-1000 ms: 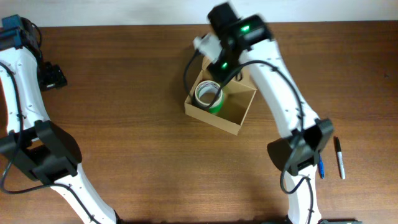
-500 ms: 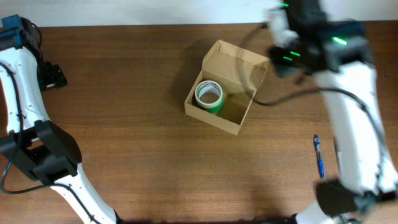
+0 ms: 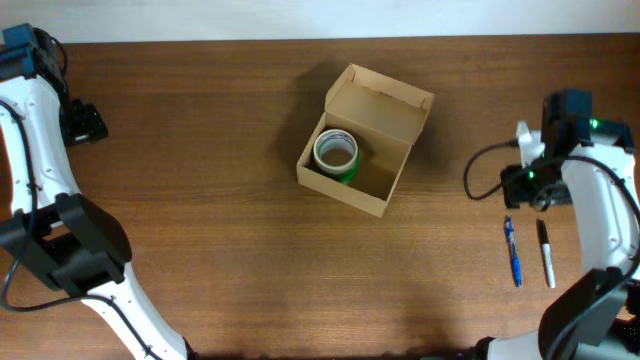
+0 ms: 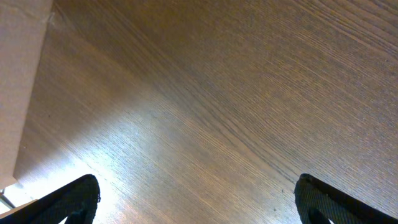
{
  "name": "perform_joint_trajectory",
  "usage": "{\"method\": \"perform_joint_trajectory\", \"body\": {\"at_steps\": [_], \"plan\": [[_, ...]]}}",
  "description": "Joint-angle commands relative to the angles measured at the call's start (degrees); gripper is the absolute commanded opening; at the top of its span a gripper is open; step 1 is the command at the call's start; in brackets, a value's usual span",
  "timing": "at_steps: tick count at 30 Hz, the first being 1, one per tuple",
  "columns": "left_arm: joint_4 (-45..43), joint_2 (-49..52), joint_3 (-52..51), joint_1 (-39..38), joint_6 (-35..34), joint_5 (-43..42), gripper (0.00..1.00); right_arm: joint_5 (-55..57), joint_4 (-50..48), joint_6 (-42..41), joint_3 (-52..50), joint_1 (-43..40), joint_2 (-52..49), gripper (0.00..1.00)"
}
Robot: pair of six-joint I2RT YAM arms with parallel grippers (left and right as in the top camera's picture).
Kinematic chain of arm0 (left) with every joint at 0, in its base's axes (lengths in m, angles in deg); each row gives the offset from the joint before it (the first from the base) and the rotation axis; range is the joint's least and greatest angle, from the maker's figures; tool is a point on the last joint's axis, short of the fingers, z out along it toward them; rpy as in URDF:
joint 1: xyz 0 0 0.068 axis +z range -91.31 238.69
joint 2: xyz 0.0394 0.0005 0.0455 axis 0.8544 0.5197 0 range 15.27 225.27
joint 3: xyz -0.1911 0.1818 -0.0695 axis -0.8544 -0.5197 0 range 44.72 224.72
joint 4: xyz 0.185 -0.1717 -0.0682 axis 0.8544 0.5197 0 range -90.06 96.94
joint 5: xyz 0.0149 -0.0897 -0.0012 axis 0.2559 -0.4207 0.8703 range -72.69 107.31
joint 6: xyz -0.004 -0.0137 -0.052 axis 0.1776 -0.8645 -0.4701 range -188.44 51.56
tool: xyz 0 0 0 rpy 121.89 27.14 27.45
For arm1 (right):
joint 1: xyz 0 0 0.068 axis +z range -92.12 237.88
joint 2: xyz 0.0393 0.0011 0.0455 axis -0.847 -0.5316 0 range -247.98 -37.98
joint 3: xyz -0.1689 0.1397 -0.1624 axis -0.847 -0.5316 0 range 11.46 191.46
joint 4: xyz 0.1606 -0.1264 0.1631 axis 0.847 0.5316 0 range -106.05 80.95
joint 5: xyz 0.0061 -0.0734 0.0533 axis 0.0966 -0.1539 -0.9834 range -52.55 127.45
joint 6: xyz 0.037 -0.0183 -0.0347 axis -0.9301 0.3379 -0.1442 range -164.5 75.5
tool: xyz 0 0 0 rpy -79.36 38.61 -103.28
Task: Pack container
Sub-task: 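Withdraw the right gripper from the box toward the blue pen, then grasp the blue pen with the right gripper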
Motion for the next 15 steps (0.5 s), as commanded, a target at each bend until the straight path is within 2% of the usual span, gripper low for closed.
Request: {"method": "perform_joint_trajectory", "body": {"at_steps": [1,8,15], "plan": [[0.0,0.3,-0.3,0.2,0.5,0.4,1.0,-4.3,-2.3,2.3,-3.9,-3.1,0.9,0.64],[0.0,0.3,-0.3,0.2,0.5,0.3,1.0,-6.1,-3.9,4.0,-7.7,-6.3,-1.6,0.66],[0.0,0.3,-0.3,0.2,0.5,0.3,1.0,-6.0,-2.7,4.1,-8.0,-6.4,-9.1,0.64]]}}
